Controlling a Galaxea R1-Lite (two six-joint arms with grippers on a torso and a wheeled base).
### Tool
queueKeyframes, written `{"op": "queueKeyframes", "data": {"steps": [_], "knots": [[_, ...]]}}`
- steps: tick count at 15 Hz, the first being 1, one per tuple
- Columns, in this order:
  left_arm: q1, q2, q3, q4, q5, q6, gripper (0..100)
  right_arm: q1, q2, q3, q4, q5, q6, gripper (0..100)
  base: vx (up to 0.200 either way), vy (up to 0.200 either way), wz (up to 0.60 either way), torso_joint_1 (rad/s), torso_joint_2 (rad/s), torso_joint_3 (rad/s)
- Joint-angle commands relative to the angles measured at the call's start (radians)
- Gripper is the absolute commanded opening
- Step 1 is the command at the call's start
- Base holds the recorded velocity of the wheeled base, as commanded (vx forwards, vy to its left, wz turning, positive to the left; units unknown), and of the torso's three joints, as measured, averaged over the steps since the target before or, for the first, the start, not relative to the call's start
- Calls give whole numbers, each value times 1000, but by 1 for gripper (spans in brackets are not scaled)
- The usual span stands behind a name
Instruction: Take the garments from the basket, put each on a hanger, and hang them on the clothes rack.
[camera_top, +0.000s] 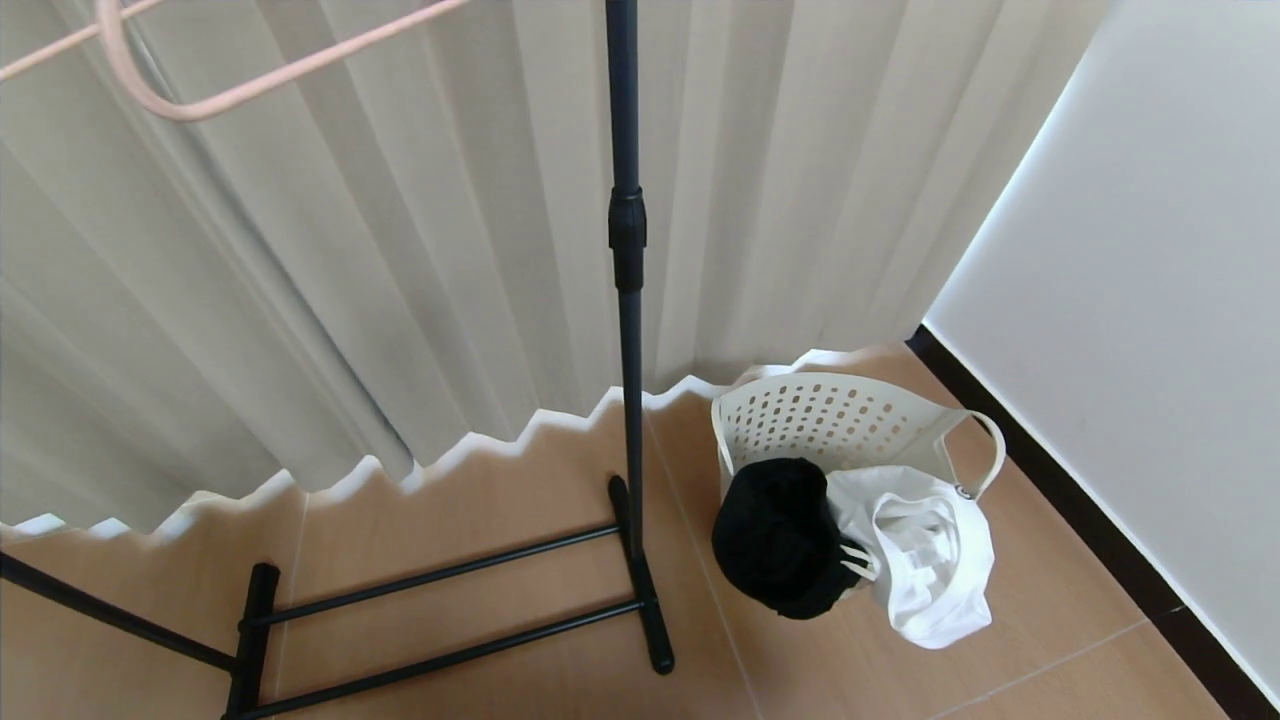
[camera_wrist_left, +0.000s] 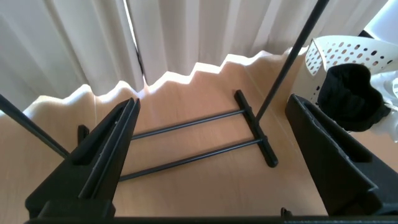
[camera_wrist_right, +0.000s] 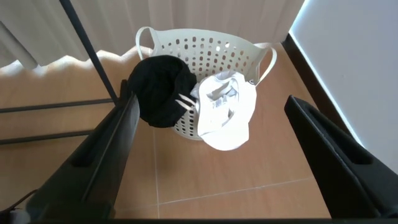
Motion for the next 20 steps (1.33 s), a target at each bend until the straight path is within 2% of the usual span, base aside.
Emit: {"op": "queueKeyframes", "data": {"steps": [1, 15, 17, 19, 20], "knots": [[0, 1, 0, 0, 0, 0, 100, 0, 1, 0, 1, 0, -1, 100, 0, 0, 0, 12, 7, -198], [-1, 1, 0, 0, 0, 0, 100, 0, 24, -3, 6, -3, -8, 100, 0, 0, 0, 3, 1, -199], [-1, 1, 0, 0, 0, 0, 100, 28, 152, -3, 7, -3, -8, 100, 0, 0, 0, 0, 0, -134], [-1, 1, 0, 0, 1, 0, 100, 92, 345, -14, -24, 2, -2, 100, 0, 0, 0, 4, 4, -28], [0, 1, 0, 0, 1, 0, 100, 100, 492, -38, -111, 3, -4, 100, 0, 0, 0, 0, 0, 0]]}}
